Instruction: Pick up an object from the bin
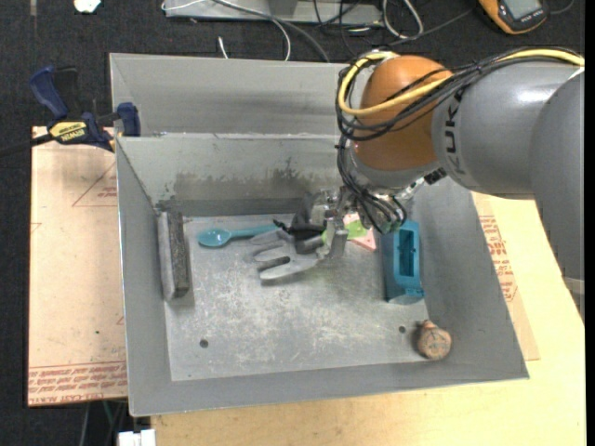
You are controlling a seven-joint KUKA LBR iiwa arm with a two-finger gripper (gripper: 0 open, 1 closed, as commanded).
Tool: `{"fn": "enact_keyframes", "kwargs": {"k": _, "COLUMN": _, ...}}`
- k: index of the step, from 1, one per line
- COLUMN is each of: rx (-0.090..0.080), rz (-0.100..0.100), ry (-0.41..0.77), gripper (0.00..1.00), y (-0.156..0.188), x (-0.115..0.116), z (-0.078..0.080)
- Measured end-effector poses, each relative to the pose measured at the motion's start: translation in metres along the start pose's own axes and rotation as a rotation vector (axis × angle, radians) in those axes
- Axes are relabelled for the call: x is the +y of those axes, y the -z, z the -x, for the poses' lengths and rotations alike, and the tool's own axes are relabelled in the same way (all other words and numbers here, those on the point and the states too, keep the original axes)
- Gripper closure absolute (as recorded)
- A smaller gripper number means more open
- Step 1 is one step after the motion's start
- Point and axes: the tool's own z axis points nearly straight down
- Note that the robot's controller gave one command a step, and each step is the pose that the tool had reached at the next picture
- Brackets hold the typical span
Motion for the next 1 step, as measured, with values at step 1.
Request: {"fn": "enact_keyframes", "kwargs": {"k": 1, "rx": -0.004, "rz": 0.001, "ry": -0.077, "gripper": 1.0, "y": 0.0772, "x": -0.0014, "z": 0.0105}}
